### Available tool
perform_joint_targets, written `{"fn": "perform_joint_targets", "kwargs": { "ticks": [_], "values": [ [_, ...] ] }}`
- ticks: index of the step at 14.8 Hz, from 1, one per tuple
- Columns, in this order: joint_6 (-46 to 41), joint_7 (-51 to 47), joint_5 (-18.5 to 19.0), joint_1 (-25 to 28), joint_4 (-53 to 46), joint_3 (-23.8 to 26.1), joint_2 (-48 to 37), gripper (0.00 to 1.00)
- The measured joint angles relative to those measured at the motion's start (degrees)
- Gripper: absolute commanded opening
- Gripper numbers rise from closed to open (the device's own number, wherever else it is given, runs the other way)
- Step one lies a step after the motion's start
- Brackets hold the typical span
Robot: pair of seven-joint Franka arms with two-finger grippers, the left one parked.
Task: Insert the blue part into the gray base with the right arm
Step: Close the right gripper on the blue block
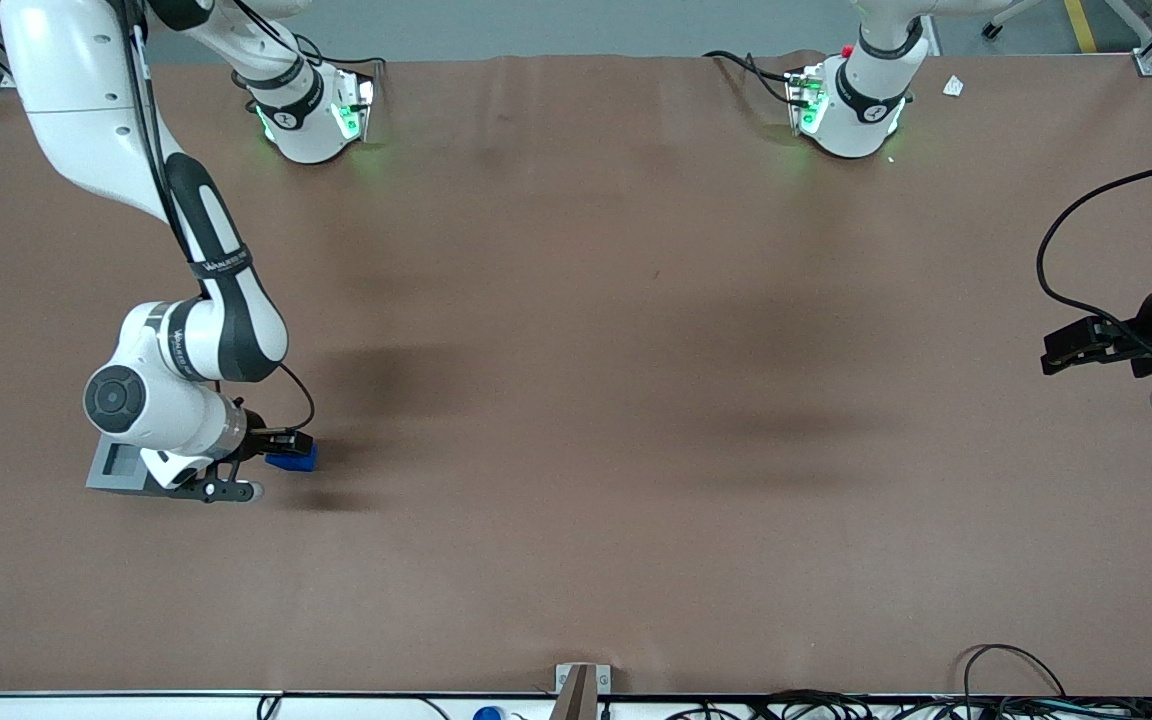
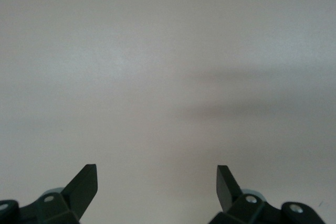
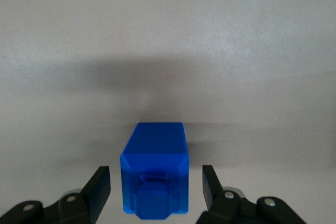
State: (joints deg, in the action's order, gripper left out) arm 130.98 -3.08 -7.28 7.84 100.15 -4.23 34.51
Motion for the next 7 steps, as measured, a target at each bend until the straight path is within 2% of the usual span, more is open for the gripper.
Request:
{"fn": "perform_joint_targets", "kwargs": {
  "ticks": [5, 7],
  "values": [
    [-0.4, -1.9, 0.0, 0.1, 0.0, 0.2, 0.1, 0.55],
    [-0.4, -2.1, 0.0, 0.1, 0.0, 0.2, 0.1, 0.41]
  ]
}}
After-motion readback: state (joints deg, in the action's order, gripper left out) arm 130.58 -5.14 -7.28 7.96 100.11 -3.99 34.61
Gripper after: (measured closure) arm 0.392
